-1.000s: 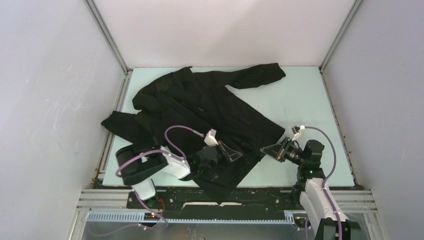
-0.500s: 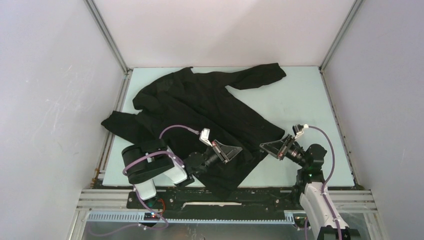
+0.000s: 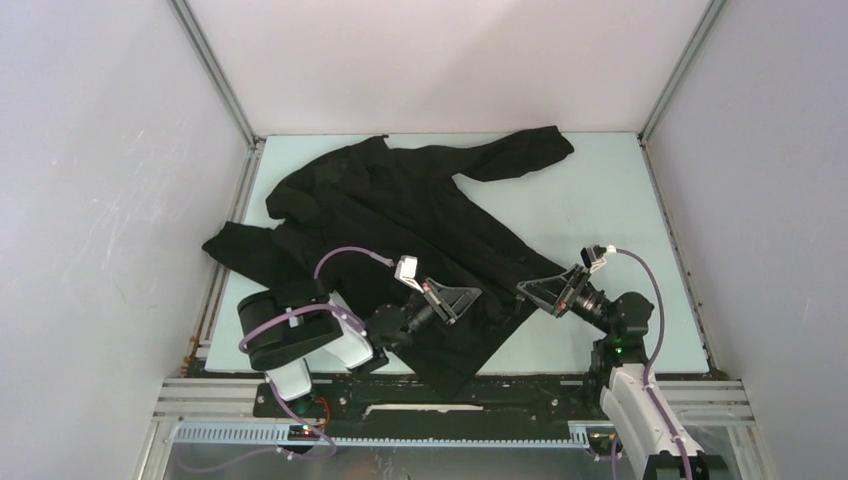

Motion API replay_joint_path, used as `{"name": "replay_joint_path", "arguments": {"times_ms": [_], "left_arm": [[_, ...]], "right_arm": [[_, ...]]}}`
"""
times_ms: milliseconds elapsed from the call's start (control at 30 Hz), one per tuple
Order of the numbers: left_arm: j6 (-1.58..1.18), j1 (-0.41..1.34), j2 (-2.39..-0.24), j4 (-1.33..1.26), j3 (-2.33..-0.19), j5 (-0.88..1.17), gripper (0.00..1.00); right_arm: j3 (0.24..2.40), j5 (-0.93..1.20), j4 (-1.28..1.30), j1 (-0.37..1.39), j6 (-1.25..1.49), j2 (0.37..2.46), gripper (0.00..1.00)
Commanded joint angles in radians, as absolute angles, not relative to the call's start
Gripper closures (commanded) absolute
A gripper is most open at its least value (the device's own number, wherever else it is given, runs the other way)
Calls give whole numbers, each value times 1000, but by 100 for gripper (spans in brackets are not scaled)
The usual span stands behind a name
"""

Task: Zip up the jacket

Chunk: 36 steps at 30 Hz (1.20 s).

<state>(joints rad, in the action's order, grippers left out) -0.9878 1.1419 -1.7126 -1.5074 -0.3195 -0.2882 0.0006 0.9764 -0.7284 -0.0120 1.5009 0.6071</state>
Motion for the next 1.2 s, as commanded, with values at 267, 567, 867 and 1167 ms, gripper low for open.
{"name": "replay_joint_path", "arguments": {"times_ms": [267,567,867,1167], "left_arm": [[-878,1163,-1636,-1591,-302,-359,100],[-865,1167,-1616,-1591,-296,-373,100],[-867,1170,-1623,-1591,-302,-384,100],[-859,1170,-1627,-1591,-311,-399,100]], "right_arm": [[-115,779,-663,117,1555,547,100],[-123,728,-593,165,1538,555,100],[-123,706,-605,210,1567,580,100],[-134,686,-584,234,1607,538,100]]}}
